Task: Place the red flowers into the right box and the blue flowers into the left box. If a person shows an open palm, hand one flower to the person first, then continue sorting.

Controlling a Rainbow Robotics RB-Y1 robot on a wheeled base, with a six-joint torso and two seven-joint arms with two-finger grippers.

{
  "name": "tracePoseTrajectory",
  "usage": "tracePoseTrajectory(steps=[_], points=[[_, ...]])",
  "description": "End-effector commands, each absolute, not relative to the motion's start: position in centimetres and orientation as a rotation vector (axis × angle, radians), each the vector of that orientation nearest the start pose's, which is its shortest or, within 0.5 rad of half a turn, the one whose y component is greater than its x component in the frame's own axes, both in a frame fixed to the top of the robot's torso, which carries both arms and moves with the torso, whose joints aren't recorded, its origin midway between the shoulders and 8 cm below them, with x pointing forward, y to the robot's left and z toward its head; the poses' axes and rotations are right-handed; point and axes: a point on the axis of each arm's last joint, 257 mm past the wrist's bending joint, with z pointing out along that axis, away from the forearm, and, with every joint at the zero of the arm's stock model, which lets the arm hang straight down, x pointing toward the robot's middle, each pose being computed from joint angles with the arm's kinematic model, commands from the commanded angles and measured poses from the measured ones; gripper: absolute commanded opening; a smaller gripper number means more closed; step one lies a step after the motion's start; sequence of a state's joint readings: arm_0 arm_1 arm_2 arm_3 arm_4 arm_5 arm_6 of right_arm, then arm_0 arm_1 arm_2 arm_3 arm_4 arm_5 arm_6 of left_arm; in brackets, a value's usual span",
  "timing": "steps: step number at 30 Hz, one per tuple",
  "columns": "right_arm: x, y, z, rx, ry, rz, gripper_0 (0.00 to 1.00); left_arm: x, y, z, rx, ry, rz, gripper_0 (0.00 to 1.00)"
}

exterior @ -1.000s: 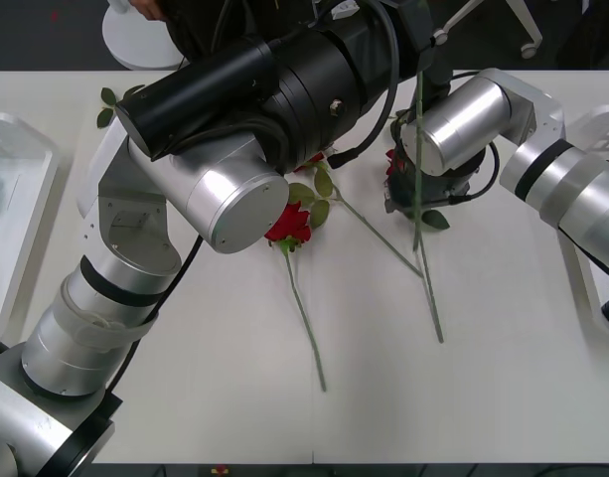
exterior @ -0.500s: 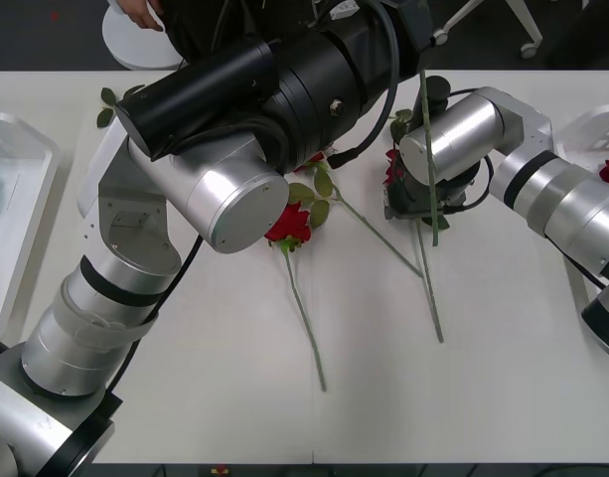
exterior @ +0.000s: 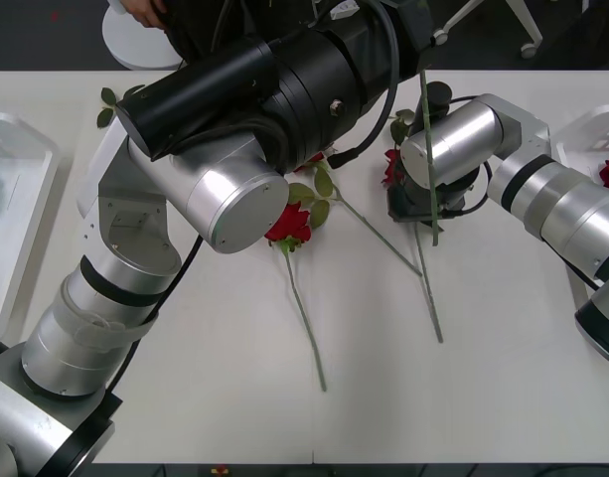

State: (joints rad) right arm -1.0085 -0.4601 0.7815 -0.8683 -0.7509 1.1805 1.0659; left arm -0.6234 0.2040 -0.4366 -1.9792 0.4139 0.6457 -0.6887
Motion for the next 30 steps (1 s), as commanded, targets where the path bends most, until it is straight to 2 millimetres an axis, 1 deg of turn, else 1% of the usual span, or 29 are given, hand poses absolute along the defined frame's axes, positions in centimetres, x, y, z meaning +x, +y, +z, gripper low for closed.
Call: tracePoseTrajectory(steps=[1,6,8,13,14,17,18,20,21,22,23,24,26,27,28,29,30], points=[[57.8,-17.7,-31.6,-0.084,2.757,-0.059,0.0,46.7,-11.5,8.2,0.137,1.51,-1.265,0.0],[57.8,-18.0,-31.3,-0.049,2.767,-0.017,0.0,46.7,-11.5,8.2,0.137,1.51,-1.265,0.0],[58.0,-18.2,-30.3,-0.005,2.773,0.036,0.0,46.7,-11.5,8.2,0.137,1.51,-1.265,0.0],[59.1,-19.7,-26.5,0.069,2.767,0.122,0.0,46.7,-11.5,8.2,0.137,1.51,-1.265,0.0],[59.5,-20.4,-25.0,0.086,2.759,0.14,0.0,46.7,-11.5,8.2,0.137,1.51,-1.265,0.0],[60.1,-21.4,-22.5,0.123,2.744,0.188,0.0,46.7,-11.5,8.2,0.137,1.51,-1.265,0.0],[60.6,-22.2,-20.6,0.107,2.727,0.211,0.0,46.7,-11.5,8.2,0.137,1.51,-1.265,0.0],[61.0,-24.0,-18.2,0.084,2.71,0.205,0.0,46.7,-11.5,8.2,0.137,1.51,-1.265,0.0],[61.1,-25.4,-16.9,0.064,2.704,0.18,0.0,46.7,-11.5,8.2,0.137,1.51,-1.265,0.0],[61.2,-26.2,-16.1,0.046,2.698,0.164,0.0,46.7,-11.5,8.2,0.137,1.51,-1.265,0.0],[61.1,-27.4,-15.4,0.016,2.699,0.133,0.0,46.7,-11.5,8.2,0.137,1.51,-1.265,0.0],[60.9,-29.5,-14.1,-0.025,2.698,0.081,0.0,46.7,-11.5,8.2,0.137,1.51,-1.265,0.0],[60.5,-32.3,-12.7,-0.07,2.699,0.018,0.0,46.7,-11.5,8.2,0.137,1.51,-1.265,0.0],[60.3,-34.2,-11.7,-0.103,2.694,-0.025,0.0,46.7,-11.5,8.2,0.137,1.51,-1.265,0.0],[60.1,-35.1,-11.1,-0.116,2.691,-0.041,0.0,46.7,-11.5,8.2,0.137,1.51,-1.265,0.0],[59.7,-37.0,-10.2,-0.135,2.69,-0.079,0.0,46.7,-11.5,8.2,0.137,1.51,-1.265,0.0],[59.5,-38.4,-9.5,-0.146,2.685,-0.109,0.0,46.7,-11.5,8.2,0.137,1.51,-1.265,0.0]])
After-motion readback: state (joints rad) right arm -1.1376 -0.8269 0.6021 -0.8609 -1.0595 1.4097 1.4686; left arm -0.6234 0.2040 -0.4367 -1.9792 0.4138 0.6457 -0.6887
